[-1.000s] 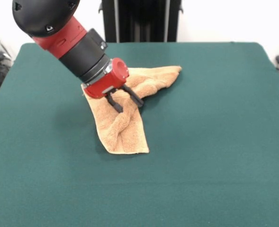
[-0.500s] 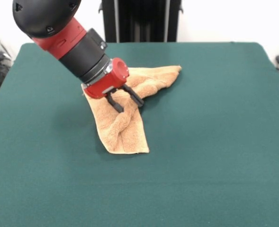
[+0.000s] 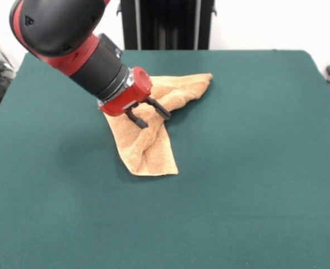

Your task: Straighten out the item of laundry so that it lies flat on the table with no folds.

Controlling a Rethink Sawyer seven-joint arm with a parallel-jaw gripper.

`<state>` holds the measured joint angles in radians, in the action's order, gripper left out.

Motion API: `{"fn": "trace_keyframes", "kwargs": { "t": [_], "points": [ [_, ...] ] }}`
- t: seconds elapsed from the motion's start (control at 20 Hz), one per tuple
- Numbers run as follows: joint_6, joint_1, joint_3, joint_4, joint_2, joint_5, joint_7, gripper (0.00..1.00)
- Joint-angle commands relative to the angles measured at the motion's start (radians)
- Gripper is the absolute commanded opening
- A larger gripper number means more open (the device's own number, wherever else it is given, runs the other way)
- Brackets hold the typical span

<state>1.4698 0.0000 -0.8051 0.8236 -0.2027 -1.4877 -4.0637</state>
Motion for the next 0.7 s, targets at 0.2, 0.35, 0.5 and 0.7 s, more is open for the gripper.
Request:
{"fn": "trace_keyframes", "kwargs": {
  "t": [0.2,0.35,0.5,0.7],
  "points": [
    [0.127,0.042,0.162,0.035,-0.341,-0.15,-0.443,1.0],
    [0.153,0.048,0.154,0.036,-0.346,-0.157,-0.444,1.0],
    [0.185,0.057,0.148,0.045,-0.347,-0.168,-0.452,1.0],
    [0.23,0.057,0.151,0.053,-0.349,-0.171,-0.458,1.0]
  ]
}}
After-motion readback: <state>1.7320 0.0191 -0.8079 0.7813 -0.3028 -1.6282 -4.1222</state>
